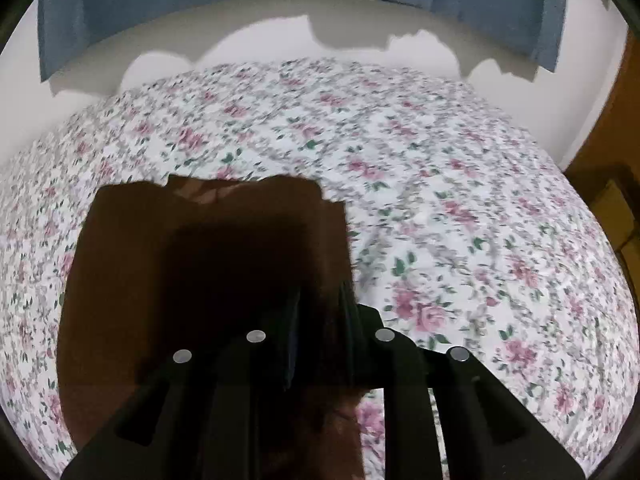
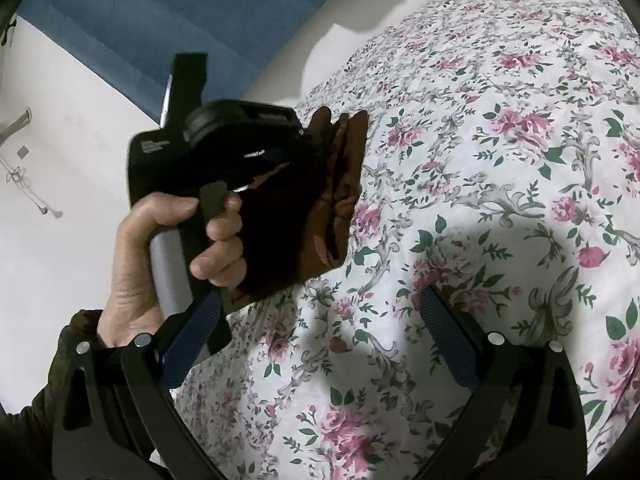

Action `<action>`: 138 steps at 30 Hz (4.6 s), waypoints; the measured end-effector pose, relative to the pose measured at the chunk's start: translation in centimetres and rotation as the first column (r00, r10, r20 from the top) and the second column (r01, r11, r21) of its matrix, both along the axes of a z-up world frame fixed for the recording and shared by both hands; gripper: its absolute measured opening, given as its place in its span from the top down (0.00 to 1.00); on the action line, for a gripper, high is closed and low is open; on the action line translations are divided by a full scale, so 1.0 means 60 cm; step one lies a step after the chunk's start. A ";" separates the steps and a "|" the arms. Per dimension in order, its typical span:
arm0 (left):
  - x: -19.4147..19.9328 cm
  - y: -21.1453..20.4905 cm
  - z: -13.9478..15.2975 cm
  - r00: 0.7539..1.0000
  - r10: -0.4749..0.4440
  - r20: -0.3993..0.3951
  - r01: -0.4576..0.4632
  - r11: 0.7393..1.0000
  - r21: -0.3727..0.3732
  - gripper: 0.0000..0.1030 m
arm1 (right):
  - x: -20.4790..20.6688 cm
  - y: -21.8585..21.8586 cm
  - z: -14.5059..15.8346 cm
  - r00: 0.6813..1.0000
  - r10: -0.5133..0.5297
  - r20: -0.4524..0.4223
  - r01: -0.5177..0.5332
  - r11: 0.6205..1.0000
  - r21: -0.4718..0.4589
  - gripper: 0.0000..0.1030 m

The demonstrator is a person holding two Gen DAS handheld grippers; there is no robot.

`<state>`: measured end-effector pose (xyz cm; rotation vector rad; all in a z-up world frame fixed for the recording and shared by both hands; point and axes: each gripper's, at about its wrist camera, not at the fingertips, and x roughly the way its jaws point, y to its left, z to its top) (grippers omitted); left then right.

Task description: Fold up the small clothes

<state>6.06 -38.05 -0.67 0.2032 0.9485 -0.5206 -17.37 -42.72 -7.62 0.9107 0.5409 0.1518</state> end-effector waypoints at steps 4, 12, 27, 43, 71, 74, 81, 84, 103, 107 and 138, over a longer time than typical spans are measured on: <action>-0.018 -0.007 0.023 0.999 -0.038 0.036 0.038 0.999 -0.016 0.80 | 0.001 0.000 0.000 1.000 0.001 -0.001 -0.001 1.000 -0.002 0.03; -0.046 0.033 0.074 0.985 -0.054 0.166 0.059 0.998 -0.026 0.45 | 0.001 -0.002 -0.002 1.000 0.005 -0.003 -0.005 1.000 -0.009 0.03; 0.062 0.362 0.039 0.961 0.228 0.159 -0.203 0.966 -0.158 0.27 | 0.012 -0.008 -0.004 1.000 0.013 -0.021 -0.014 0.999 -0.043 0.03; 0.078 0.434 -0.062 0.979 0.198 -0.048 -0.203 0.926 -0.318 0.27 | 0.178 -0.060 0.066 0.996 0.092 -0.021 -0.089 0.991 0.096 0.28; 0.095 0.437 -0.073 0.978 0.186 -0.096 -0.208 0.918 -0.337 0.24 | 0.331 -0.116 0.004 0.989 0.085 -0.117 -0.065 0.985 0.162 0.76; 0.094 0.436 -0.073 0.978 0.186 -0.091 -0.206 0.920 -0.333 0.24 | 0.275 -0.106 0.010 0.989 0.118 -0.091 -0.096 0.970 0.221 0.64; 0.094 0.436 -0.073 0.978 0.187 -0.091 -0.207 0.920 -0.332 0.24 | 0.177 -0.069 0.009 0.977 0.201 -0.073 -0.170 0.937 0.305 0.43; 0.094 0.437 -0.074 0.978 0.187 -0.092 -0.207 0.920 -0.333 0.24 | 0.174 -0.058 0.001 0.973 0.211 -0.092 -0.174 0.935 0.309 0.42; 0.093 0.436 -0.075 0.978 0.187 -0.092 -0.207 0.922 -0.328 0.24 | 0.215 -0.056 -0.067 0.970 0.160 -0.181 -0.106 0.956 0.273 0.96; 0.093 0.436 -0.076 0.978 0.187 -0.092 -0.207 0.922 -0.328 0.24 | 0.215 -0.055 -0.066 0.973 0.163 -0.165 -0.118 0.960 0.254 0.96; 0.094 0.433 -0.077 0.978 0.188 -0.092 -0.208 0.923 -0.323 0.24 | 0.213 -0.050 -0.064 0.979 0.169 -0.115 -0.138 0.962 0.237 0.97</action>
